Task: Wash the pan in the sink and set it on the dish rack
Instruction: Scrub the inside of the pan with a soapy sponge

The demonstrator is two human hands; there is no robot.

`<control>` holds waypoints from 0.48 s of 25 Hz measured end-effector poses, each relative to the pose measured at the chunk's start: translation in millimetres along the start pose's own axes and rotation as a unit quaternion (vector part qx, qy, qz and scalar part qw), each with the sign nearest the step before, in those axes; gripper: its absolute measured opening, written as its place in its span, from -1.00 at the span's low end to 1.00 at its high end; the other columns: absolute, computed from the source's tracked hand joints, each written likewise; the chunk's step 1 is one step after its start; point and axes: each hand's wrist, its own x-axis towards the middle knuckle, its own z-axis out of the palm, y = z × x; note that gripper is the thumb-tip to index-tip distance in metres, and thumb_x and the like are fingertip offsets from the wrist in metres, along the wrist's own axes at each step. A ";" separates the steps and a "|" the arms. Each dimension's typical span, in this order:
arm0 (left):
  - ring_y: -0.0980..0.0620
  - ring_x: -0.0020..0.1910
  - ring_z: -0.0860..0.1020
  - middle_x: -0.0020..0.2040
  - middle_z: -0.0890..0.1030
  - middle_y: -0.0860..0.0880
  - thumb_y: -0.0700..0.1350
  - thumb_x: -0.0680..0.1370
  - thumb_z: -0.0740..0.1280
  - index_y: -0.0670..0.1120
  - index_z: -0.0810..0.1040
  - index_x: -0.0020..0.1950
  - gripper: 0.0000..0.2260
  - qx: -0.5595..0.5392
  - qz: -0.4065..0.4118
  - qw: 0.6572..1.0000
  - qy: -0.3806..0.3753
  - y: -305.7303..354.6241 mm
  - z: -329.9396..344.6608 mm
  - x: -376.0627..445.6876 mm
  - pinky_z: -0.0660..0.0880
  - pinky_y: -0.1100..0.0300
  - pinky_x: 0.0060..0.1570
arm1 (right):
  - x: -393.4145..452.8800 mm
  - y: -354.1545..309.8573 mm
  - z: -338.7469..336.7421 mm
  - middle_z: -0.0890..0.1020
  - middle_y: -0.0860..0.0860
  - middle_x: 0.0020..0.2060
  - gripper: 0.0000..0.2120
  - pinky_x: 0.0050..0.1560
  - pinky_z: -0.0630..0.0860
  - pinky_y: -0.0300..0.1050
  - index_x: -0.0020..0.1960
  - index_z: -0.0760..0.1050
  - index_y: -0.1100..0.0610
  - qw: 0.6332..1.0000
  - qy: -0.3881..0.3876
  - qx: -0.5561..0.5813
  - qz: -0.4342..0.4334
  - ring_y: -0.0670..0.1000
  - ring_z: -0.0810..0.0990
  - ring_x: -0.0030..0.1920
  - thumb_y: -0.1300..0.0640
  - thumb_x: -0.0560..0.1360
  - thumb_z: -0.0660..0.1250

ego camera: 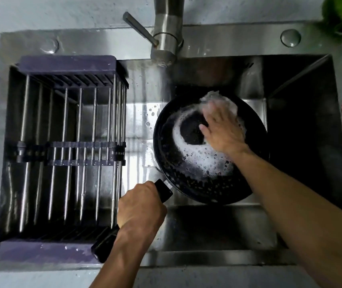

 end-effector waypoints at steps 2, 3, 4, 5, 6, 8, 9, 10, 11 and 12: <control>-0.07 0.00 0.60 0.04 0.59 -0.04 -0.11 0.48 0.31 -0.07 0.48 0.17 -0.73 0.003 0.000 1.000 -0.002 -1.3 -0.9 0.1 0.37 0.16 -0.18 | -12.1 18.1 12.1 -0.32 0.03 0.58 -0.35 0.59 -0.24 0.13 0.64 -0.21 0.01 0.998 0.009 -0.051 0.025 0.13 -0.30 0.60 -0.22 0.67 -0.10; -0.08 0.00 0.60 0.04 0.60 -0.05 -0.11 0.48 0.32 -0.08 0.48 0.17 -0.73 0.002 0.003 1.000 -0.004 -0.1 -2.4 -0.6 0.38 0.16 -0.18 | -15.8 22.5 10.9 -0.31 0.03 0.59 -0.36 0.59 -0.25 0.10 0.63 -0.22 0.00 0.998 -0.006 -0.064 -0.008 0.11 -0.30 0.60 -0.22 0.67 -0.10; -0.09 0.01 0.60 0.04 0.60 -0.06 -0.10 0.47 0.33 -0.08 0.49 0.17 -0.72 -0.001 0.004 1.000 -0.006 0.9 -3.6 -0.6 0.38 0.15 -0.18 | -15.1 29.6 3.9 -0.25 0.05 0.61 -0.36 0.58 -0.25 0.06 0.64 -0.20 0.01 0.997 -0.014 -0.072 -0.040 0.10 -0.27 0.61 -0.20 0.67 -0.08; -0.09 0.01 0.60 0.04 0.60 -0.06 -0.09 0.47 0.34 -0.08 0.49 0.17 -0.71 -0.006 0.002 1.000 -0.009 0.5 -4.6 -0.6 0.39 0.14 -0.17 | -16.1 34.6 -9.6 -0.16 0.09 0.63 -0.36 0.57 -0.24 0.05 0.64 -0.16 0.05 0.995 -0.007 -0.081 -0.057 0.11 -0.21 0.62 -0.17 0.67 -0.04; -0.10 0.02 0.60 0.05 0.60 -0.07 -0.08 0.46 0.34 -0.09 0.49 0.17 -0.71 -0.012 -0.001 1.000 -0.013 0.0 -5.6 -0.9 0.40 0.14 -0.16 | -23.0 40.6 -23.1 -0.08 0.13 0.64 -0.35 0.56 -0.24 0.05 0.64 -0.12 0.10 0.996 0.001 -0.085 -0.037 0.14 -0.14 0.62 -0.13 0.67 0.00; -0.10 0.00 0.60 0.02 0.60 -0.07 -0.09 0.46 0.35 -0.09 0.49 0.17 -0.70 -0.022 -0.004 1.000 -0.015 0.4 -7.0 -1.2 0.41 0.14 -0.16 | -59.0 47.1 -27.3 0.04 0.20 0.61 -0.35 0.57 -0.17 0.07 0.62 0.04 0.19 0.994 -0.030 -0.096 0.036 0.20 -0.04 0.60 -0.15 0.65 -0.02; -0.09 -0.03 0.60 -0.01 0.60 -0.06 -0.10 0.46 0.36 -0.09 0.49 0.17 -0.71 -0.022 -0.005 1.000 -0.015 0.5 -8.4 -2.4 0.42 0.14 -0.17 | -90.8 40.4 -18.5 0.11 0.20 0.59 -0.36 0.56 -0.11 0.09 0.58 0.18 0.18 0.993 -0.073 -0.086 0.033 0.20 0.02 0.57 -0.19 0.64 -0.08; -0.09 -0.06 0.59 -0.05 0.59 -0.06 -0.12 0.46 0.36 -0.09 0.50 0.17 -0.71 -0.023 -0.008 1.000 -0.015 0.7 -9.6 -3.3 0.43 0.14 -0.17 | -120.5 29.5 -10.1 0.17 0.18 0.57 -0.37 0.56 -0.05 0.09 0.53 0.27 0.12 0.989 -0.136 -0.064 -0.009 0.18 0.07 0.56 -0.23 0.64 -0.12; -0.08 -0.12 0.56 -0.11 0.56 -0.05 -0.13 0.46 0.36 -0.09 0.51 0.16 -0.72 -0.025 -0.011 0.999 -0.017 1.3 -10.9 -4.9 0.42 0.14 -0.18 | -145.5 17.7 -6.1 0.20 0.13 0.57 -0.41 0.56 0.00 0.06 0.51 0.32 0.06 0.978 -0.204 -0.008 -0.048 0.14 0.09 0.57 -0.23 0.65 -0.12; -0.06 -0.17 0.52 -0.16 0.52 -0.03 -0.14 0.46 0.35 -0.09 0.51 0.15 -0.73 -0.027 -0.015 0.999 -0.019 2.0 -12.0 -6.3 0.41 0.14 -0.20 | -158.8 14.3 -3.4 0.21 0.07 0.58 -0.44 0.56 0.03 0.02 0.49 0.35 0.01 0.967 -0.245 0.025 -0.068 0.10 0.09 0.58 -0.24 0.67 -0.12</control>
